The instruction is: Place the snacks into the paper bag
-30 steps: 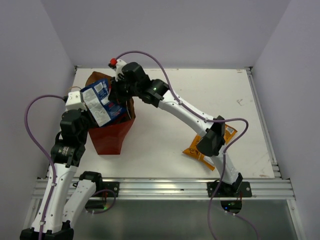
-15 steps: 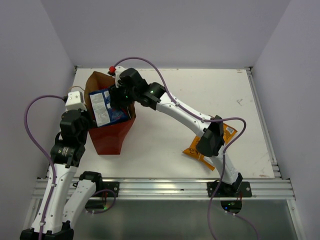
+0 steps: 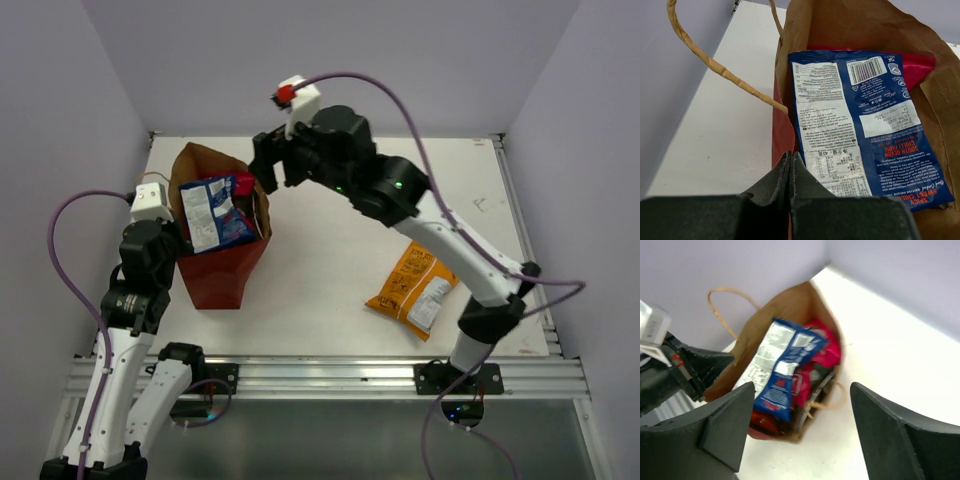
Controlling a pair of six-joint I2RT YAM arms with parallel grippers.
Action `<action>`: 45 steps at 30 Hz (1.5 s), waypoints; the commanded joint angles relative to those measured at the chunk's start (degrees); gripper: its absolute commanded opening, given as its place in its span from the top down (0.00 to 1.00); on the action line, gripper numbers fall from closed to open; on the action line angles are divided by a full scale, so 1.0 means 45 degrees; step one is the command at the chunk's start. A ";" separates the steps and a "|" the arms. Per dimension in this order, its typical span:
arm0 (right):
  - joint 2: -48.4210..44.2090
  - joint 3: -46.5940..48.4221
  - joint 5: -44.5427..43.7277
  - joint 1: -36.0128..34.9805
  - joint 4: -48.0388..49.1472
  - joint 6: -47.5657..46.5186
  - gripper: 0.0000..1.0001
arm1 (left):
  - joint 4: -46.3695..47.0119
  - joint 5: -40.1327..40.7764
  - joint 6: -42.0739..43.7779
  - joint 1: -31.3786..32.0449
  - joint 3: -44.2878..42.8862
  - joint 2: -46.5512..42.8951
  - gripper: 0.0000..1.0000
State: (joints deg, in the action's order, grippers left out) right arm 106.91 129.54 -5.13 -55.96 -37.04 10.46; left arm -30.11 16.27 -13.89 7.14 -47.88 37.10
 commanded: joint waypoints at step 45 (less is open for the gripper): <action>-0.3192 -1.6832 -0.4408 0.0816 -0.3117 0.7363 0.75 | 0.0284 -0.0570 0.0099 0.0094 0.0151 -0.0628 1.00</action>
State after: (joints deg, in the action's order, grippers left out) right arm 91.66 54.04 -26.17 -51.86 -53.04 42.15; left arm -30.09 14.17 -13.89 7.18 -47.33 34.72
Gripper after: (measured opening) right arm 0.319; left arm 0.007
